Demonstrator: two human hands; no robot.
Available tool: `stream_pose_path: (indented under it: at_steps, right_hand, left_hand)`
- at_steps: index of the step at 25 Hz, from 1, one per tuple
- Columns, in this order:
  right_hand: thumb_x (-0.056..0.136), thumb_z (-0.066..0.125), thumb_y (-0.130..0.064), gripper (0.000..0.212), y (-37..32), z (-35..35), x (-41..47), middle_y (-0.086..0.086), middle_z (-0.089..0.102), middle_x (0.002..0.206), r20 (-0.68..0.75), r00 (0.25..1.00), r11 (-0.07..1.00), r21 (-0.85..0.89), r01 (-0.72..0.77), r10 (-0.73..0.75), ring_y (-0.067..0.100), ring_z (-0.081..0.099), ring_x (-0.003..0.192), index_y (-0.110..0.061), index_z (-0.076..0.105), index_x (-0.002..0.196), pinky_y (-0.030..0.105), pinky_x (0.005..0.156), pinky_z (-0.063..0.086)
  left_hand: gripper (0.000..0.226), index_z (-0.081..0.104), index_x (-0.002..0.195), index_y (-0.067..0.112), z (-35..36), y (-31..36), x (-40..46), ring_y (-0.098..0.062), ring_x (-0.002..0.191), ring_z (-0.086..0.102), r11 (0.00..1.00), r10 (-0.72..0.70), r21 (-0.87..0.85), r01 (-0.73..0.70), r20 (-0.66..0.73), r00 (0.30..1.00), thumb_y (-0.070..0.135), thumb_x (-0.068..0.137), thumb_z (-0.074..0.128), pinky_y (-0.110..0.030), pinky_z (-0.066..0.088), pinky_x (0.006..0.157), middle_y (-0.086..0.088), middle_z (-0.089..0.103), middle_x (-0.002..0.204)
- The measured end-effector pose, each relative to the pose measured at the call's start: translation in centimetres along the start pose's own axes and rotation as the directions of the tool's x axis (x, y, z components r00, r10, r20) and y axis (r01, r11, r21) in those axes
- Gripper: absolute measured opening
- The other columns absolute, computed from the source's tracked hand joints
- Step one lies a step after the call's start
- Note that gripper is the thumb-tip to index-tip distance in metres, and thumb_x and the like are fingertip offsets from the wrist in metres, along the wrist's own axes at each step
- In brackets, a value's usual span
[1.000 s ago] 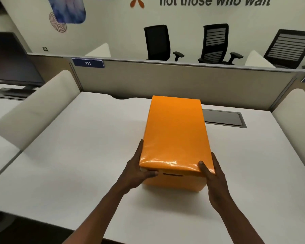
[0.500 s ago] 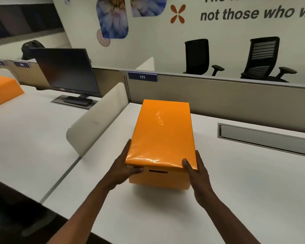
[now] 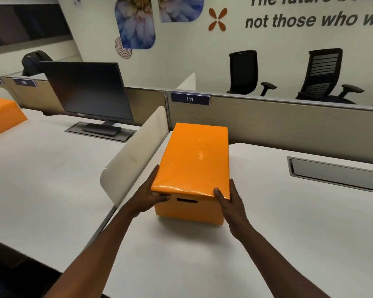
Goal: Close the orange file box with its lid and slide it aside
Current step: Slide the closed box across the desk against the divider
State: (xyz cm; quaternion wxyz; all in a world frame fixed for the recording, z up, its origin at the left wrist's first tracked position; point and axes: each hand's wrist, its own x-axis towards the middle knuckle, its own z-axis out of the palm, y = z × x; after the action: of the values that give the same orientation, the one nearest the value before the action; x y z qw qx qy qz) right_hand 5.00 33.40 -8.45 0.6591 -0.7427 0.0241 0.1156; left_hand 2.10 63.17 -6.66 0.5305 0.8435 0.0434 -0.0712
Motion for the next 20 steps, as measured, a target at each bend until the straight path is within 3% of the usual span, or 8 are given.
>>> stream_pose_path:
  at_steps: [4, 7, 9, 11, 13, 15, 20]
  right_hand:
    - [0.086, 0.059, -0.059, 0.084, 0.1, 0.3, -0.4, -0.002, 0.032, 0.158, -0.018, 0.999, 0.986, -0.165, 0.037, -0.041, 0.028, 0.042, 0.138, -0.04, 0.013, 0.154, 0.043, 0.1, 0.046]
    - [0.078, 0.064, -0.069, 0.101, -0.2, 0.3, -0.7, -0.003, 0.001, 0.166, -0.047, 0.97, 0.825, -0.537, 0.178, -0.24, 0.026, 0.02, 0.15, -0.041, 0.005, 0.155, 0.047, 0.109, 0.038]
    - [0.068, 0.064, -0.08, 0.113, 0.2, 0.1, -0.4, -0.004, -0.013, 0.165, 0.099, 0.931, 0.599, -0.74, 0.305, -0.352, 0.029, 0.015, 0.15, -0.045, 0.0, 0.154, 0.049, 0.109, 0.04]
    - [0.068, 0.065, -0.077, 0.113, 1.1, -0.1, 0.1, -0.003, -0.021, 0.164, 0.18, 0.928, 0.473, -0.818, 0.326, -0.328, 0.036, 0.021, 0.148, -0.049, -0.005, 0.152, 0.05, 0.106, 0.044]
    - [0.076, 0.071, -0.061, 0.107, 2.1, 0.2, 0.4, 0.001, -0.02, 0.164, 0.173, 0.931, 0.467, -0.827, 0.314, -0.32, 0.035, 0.044, 0.136, -0.047, -0.003, 0.153, 0.043, 0.099, 0.051]
    - [0.081, 0.074, -0.048, 0.101, 2.6, 0.4, 0.8, 0.004, -0.011, 0.166, 0.165, 0.919, 0.484, -0.809, 0.333, -0.357, 0.033, 0.056, 0.125, -0.042, 0.005, 0.154, 0.039, 0.096, 0.053]
    - [0.081, 0.078, -0.035, 0.094, 2.5, 2.5, 0.9, 0.007, 0.009, 0.166, 0.153, 0.867, 0.465, -0.793, 0.394, -0.474, 0.035, 0.062, 0.117, -0.036, 0.018, 0.155, 0.041, 0.09, 0.056]
  left_hand:
    - [0.138, -0.003, 0.158, 0.043, -0.3, -1.6, 0.7, -0.027, 0.142, 0.039, 0.994, 0.063, 0.089, -0.065, 0.018, 0.998, 0.079, 0.052, 0.079, -0.043, 0.046, 0.108, 0.011, 0.027, 0.154]
    - [0.131, -0.001, 0.158, 0.041, -0.5, -1.9, 1.3, -0.025, 0.154, 0.018, 0.923, 0.219, 0.332, -0.197, -0.03, 0.975, 0.079, 0.058, 0.075, -0.051, 0.032, 0.117, 0.009, 0.007, 0.169]
    - [0.127, -0.001, 0.159, 0.043, 0.9, -1.5, 1.0, -0.027, 0.157, 0.001, 0.742, 0.352, 0.607, -0.283, 0.006, 0.936, 0.068, 0.063, 0.079, -0.054, 0.02, 0.119, 0.007, -0.007, 0.17]
    - [0.128, 0.008, 0.16, 0.036, 2.9, -1.4, 1.0, -0.035, 0.156, -0.002, 0.497, 0.439, 0.804, -0.327, 0.092, 0.894, 0.061, 0.061, 0.085, -0.063, 0.013, 0.116, -0.002, -0.001, 0.171]
    - [0.13, 0.017, 0.159, 0.027, 4.2, -1.7, 1.1, -0.04, 0.153, 0.016, 0.384, 0.415, 0.872, -0.304, 0.131, 0.9, 0.056, 0.055, 0.09, -0.071, 0.022, 0.111, -0.01, 0.019, 0.168]
    - [0.124, 0.02, 0.158, 0.025, 4.4, -1.9, 1.3, -0.04, 0.149, 0.03, 0.37, 0.402, 0.889, -0.271, 0.11, 0.909, 0.045, 0.059, 0.092, -0.072, 0.031, 0.108, -0.011, 0.034, 0.163]
    - [0.113, 0.022, 0.158, 0.024, 1.7, -2.1, 2.1, -0.04, 0.15, 0.029, 0.349, 0.402, 0.89, -0.294, 0.141, 0.905, 0.034, 0.068, 0.089, -0.071, 0.029, 0.112, -0.009, 0.033, 0.163]
